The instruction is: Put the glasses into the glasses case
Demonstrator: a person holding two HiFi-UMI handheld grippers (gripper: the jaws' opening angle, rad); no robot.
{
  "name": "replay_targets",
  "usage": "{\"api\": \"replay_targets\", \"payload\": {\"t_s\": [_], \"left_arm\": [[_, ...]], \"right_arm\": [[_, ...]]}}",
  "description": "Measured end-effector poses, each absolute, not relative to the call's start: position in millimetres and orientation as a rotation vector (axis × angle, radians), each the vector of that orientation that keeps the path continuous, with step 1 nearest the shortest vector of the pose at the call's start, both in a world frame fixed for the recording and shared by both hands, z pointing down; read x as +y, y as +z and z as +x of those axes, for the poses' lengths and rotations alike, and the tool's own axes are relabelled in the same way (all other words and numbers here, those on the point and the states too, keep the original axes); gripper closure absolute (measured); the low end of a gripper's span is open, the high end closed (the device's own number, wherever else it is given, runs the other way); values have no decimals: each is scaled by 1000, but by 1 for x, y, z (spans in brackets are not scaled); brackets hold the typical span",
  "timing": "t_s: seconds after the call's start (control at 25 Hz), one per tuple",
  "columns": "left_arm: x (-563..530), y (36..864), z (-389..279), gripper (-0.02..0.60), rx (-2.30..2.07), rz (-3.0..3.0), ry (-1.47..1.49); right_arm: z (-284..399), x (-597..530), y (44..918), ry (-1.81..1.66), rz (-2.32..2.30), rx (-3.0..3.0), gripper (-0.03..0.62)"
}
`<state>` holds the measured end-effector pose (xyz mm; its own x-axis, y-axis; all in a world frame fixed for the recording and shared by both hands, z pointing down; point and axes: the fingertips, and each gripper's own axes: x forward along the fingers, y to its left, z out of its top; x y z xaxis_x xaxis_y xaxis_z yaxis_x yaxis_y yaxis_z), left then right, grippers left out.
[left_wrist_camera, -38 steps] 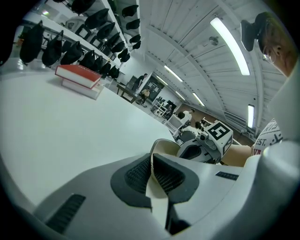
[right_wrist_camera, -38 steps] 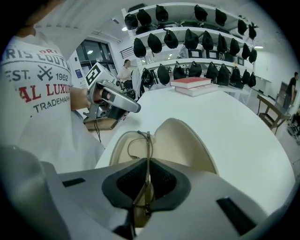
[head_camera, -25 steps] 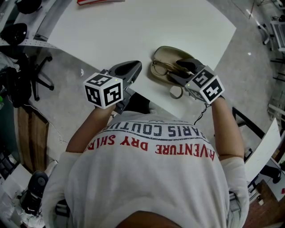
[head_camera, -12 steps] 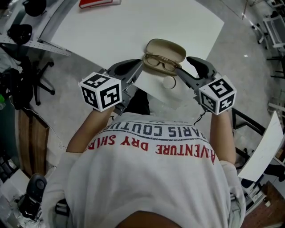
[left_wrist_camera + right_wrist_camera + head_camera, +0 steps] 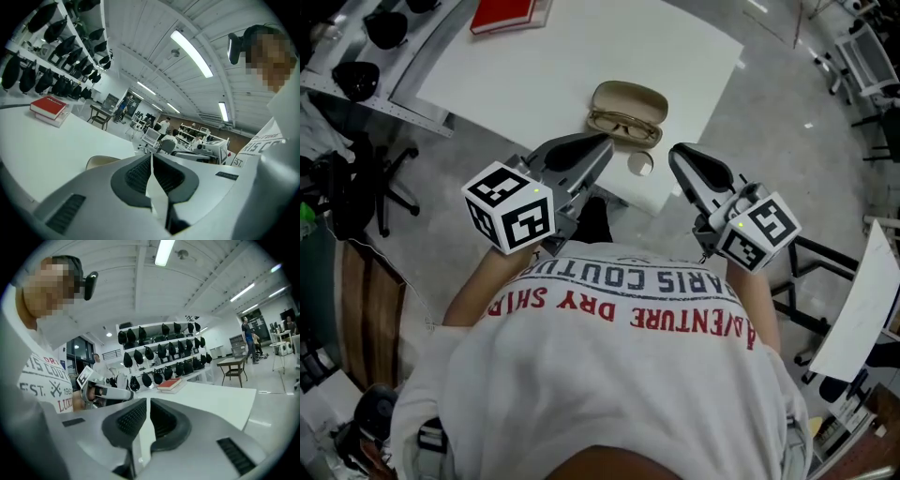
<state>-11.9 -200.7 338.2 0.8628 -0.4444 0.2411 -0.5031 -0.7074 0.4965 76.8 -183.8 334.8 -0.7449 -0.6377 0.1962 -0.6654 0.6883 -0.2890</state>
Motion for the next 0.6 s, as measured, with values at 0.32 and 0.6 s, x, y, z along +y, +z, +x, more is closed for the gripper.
{"api": "replay_targets", "payload": {"t_s": [0.32, 0.6], "left_arm": [[-181, 312, 2, 545, -647, 2544, 106], [-176, 308, 6, 545, -652, 2550, 112]], "right_arm": [[84, -168, 311, 520, 1133, -2888, 571], [86, -163, 307, 463, 1122, -2875, 571]]}}
